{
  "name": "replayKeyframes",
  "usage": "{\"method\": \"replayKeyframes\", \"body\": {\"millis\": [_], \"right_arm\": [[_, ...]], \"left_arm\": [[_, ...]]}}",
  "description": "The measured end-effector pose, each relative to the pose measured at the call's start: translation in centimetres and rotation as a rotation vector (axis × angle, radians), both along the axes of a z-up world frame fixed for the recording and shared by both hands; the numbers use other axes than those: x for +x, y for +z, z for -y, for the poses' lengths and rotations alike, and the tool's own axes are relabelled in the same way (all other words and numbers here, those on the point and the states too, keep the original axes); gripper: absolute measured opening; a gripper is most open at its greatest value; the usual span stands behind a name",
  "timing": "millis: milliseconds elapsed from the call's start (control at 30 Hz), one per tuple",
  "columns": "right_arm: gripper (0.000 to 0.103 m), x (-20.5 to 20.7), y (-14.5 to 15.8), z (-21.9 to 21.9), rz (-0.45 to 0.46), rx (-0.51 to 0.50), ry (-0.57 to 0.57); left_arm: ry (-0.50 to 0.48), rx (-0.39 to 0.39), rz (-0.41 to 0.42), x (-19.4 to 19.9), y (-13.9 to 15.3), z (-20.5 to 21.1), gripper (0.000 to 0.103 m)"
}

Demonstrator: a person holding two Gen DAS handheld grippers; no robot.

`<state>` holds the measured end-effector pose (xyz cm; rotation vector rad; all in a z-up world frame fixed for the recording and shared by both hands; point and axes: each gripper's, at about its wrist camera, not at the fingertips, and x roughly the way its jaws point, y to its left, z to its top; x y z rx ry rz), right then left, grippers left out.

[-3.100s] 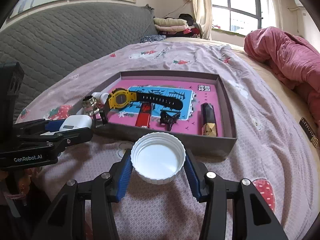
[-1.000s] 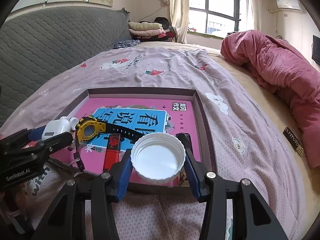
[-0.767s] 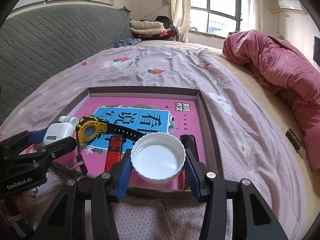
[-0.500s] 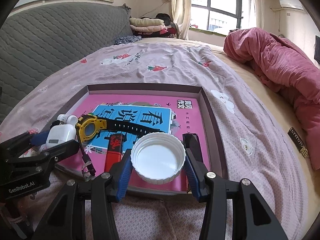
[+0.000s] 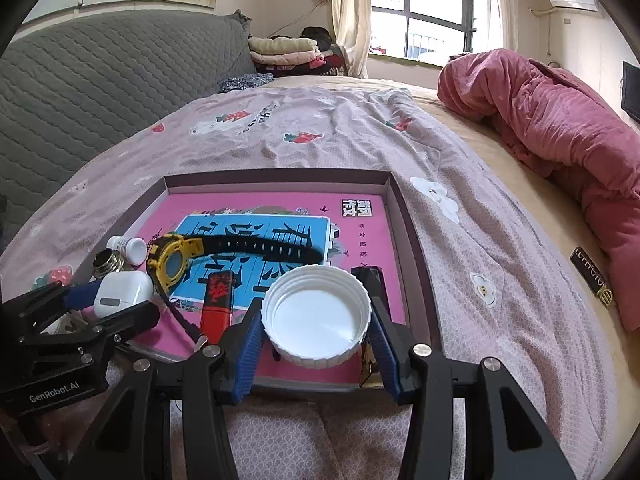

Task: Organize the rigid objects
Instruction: 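Lower the earbud case into the tray with left tool while right lowers the bottle cap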

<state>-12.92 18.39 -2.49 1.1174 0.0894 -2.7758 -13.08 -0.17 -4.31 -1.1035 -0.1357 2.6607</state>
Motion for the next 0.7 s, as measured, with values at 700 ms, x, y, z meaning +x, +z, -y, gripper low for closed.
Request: {"method": "replayKeyframes", "body": {"millis": [700], "right_arm": [[0.050, -0.8, -1.3, 1.3, 0.076, 0.019, 0.013]], "left_arm": [[-0.001, 0.001, 0.005, -0.1, 0.0, 0.1, 0.065]]}}
